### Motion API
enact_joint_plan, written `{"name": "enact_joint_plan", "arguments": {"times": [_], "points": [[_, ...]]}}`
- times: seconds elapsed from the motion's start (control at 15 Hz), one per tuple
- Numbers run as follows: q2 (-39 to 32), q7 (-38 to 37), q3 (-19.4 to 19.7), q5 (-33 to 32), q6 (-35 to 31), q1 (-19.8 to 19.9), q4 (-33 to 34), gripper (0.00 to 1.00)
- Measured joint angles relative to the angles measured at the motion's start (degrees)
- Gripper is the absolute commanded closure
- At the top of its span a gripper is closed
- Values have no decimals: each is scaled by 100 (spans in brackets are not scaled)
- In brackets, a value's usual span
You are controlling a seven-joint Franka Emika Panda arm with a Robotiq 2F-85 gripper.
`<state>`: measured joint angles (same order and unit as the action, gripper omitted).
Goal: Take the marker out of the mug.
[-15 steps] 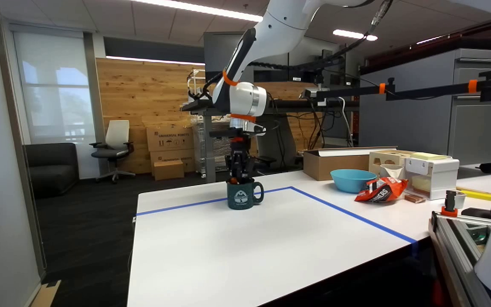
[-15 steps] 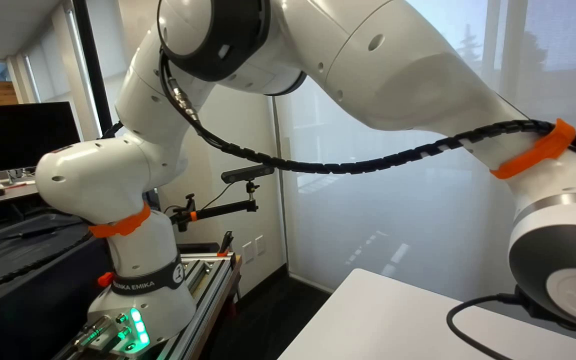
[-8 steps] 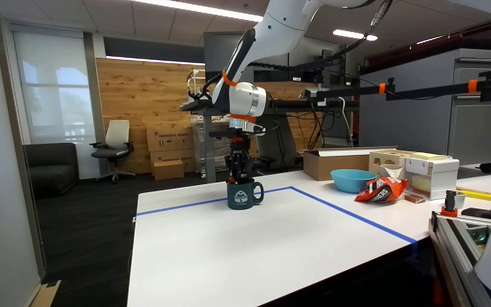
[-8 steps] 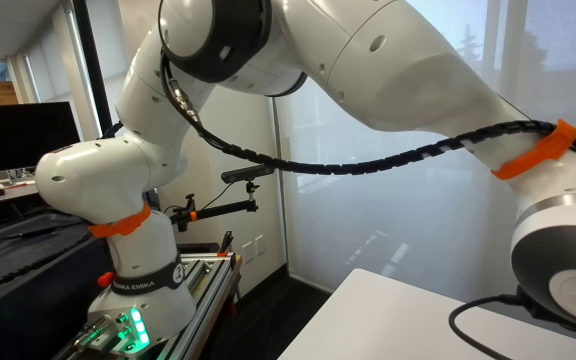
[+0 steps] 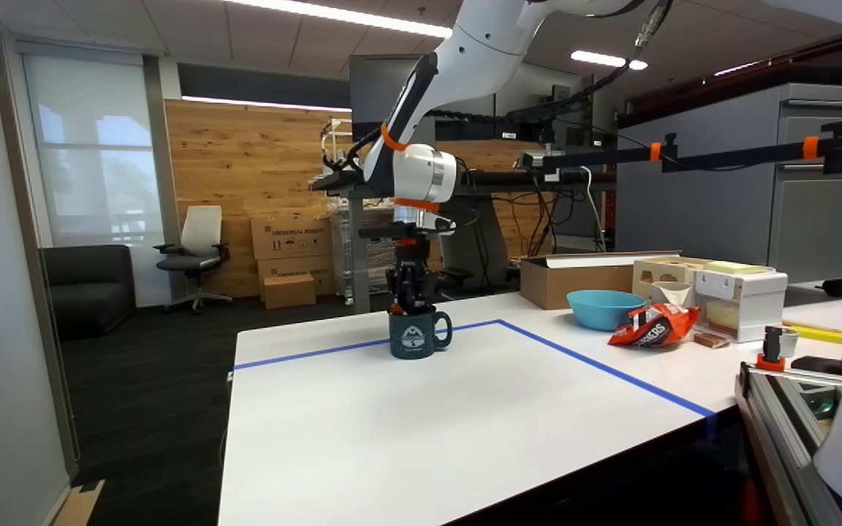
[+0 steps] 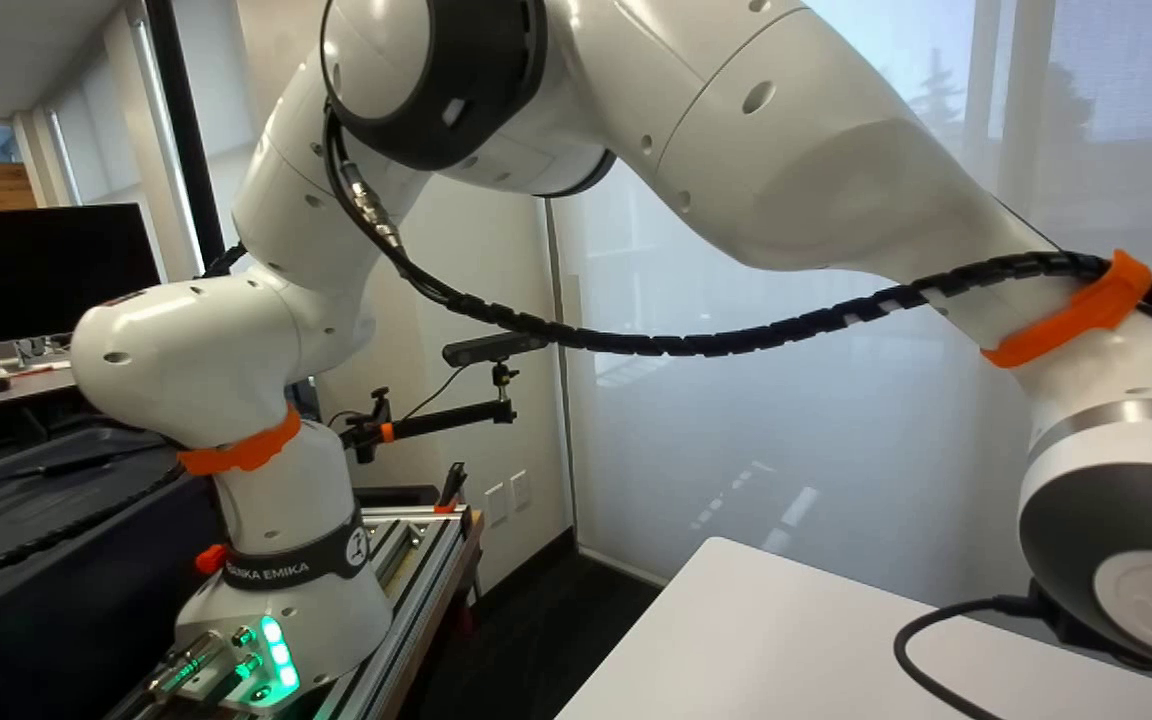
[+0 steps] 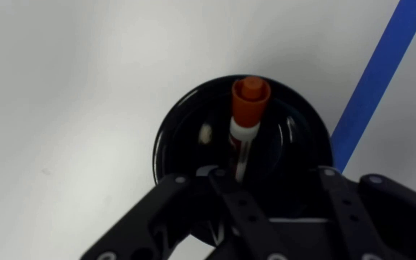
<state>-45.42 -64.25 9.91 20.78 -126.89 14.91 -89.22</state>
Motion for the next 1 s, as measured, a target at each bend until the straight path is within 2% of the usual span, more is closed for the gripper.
{"name": "enact_joint_plan", "arguments": {"times": [0.07, 0.2, 0.27, 0.33, 0.6, 0.73, 0.8, 1.0], "points": [[0, 0, 0, 0, 1, -1, 0, 41], [-3, 1, 0, -1, 4, -4, -1, 59], [-4, 3, 0, -2, 5, -4, -1, 58], [-4, 3, 0, -2, 5, -5, -1, 70], [-35, 15, -12, -2, 9, -27, -16, 99], [-74, 21, -14, -4, 8, -47, -30, 92], [-74, 28, -14, -5, 8, -50, -32, 95], [-74, 54, -14, -6, 8, -54, -32, 95]]}}
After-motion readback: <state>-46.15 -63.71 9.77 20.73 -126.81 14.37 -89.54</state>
